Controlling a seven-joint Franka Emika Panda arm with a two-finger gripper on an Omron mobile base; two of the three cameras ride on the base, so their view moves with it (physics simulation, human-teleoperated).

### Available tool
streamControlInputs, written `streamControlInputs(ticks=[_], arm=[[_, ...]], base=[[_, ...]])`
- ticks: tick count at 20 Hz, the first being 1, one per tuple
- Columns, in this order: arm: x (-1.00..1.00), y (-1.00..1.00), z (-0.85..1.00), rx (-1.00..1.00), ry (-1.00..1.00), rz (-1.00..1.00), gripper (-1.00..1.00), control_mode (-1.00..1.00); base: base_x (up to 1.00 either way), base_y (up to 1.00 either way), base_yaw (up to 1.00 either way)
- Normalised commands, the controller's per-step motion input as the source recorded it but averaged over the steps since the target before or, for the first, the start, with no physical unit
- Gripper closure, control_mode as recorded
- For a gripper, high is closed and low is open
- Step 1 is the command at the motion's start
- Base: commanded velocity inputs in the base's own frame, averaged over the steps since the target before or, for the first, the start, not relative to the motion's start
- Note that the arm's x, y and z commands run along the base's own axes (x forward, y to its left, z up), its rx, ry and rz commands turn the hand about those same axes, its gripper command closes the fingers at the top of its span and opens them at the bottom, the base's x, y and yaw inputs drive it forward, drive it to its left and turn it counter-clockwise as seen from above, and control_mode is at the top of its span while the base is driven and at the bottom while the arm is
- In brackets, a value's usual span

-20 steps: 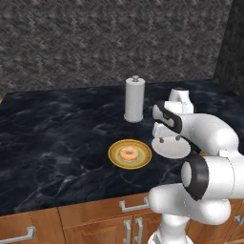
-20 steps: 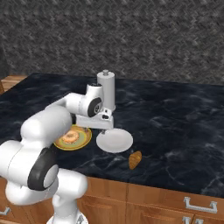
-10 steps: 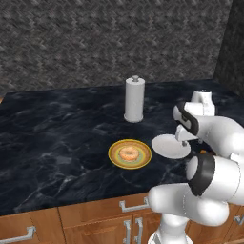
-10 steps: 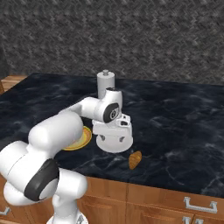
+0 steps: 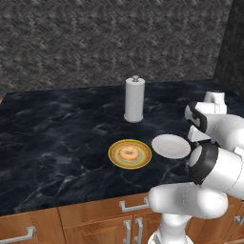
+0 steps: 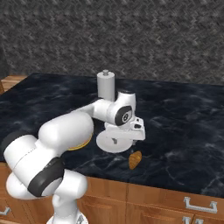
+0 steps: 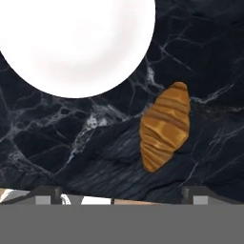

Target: Place the pastries on the plates.

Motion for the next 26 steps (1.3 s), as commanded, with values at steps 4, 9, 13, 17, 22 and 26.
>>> streamControlInputs(ticks=[4,9,13,17,22,26], arm=[[0.0,-0.32,-0.24,-0.01,0.04,0.0,-1.0,-1.0],[0.0,-0.2,-0.37,-0.01,0.03,0.0,-1.0,-1.0],[0.04,-0.21,-0.33,0.0,0.04,0.0,-1.0,-1.0],[0.12,-0.07,-0.35,0.0,0.03,0.0,-1.0,-1.0],[0.05,0.0,-0.32,0.0,0.06,0.0,-1.0,-1.0],[0.02,0.0,-0.25,0.0,0.08,0.0,-1.0,-1.0]], base=[[0.0,0.0,0.0],[0.0,0.0,0.0],[0.0,0.0,0.0],[0.0,0.0,0.0],[0.0,0.0,0.0],[0.0,0.0,0.0]])
